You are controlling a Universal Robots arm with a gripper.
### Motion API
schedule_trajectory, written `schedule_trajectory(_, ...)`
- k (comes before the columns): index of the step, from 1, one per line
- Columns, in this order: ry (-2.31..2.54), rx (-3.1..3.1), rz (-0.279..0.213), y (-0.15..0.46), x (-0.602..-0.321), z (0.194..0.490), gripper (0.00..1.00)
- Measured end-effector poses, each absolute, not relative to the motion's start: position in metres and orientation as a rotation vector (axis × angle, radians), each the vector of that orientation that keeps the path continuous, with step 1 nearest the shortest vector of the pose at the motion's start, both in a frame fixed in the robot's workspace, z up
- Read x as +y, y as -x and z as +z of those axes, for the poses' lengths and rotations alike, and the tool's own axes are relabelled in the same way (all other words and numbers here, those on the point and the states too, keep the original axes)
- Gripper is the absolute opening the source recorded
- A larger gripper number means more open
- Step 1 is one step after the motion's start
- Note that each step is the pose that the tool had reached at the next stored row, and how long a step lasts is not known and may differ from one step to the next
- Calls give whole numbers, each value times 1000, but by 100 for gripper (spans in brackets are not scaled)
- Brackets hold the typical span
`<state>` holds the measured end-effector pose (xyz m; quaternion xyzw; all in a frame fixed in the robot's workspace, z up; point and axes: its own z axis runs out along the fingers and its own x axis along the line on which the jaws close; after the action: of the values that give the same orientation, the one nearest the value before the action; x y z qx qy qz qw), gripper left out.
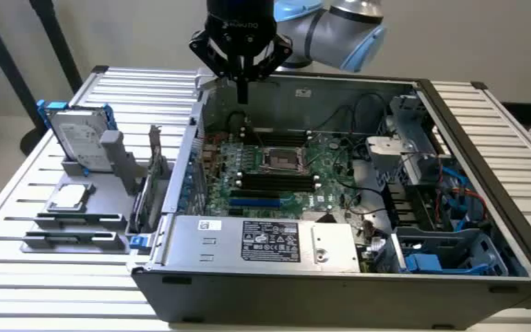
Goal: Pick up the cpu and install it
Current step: 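Reach for the cpu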
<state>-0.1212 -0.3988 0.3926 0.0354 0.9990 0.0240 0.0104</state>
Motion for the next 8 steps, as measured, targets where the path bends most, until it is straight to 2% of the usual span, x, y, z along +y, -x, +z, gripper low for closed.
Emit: schedule_trajectory(8, -110, 3118, 75, 121, -399, 393, 11)
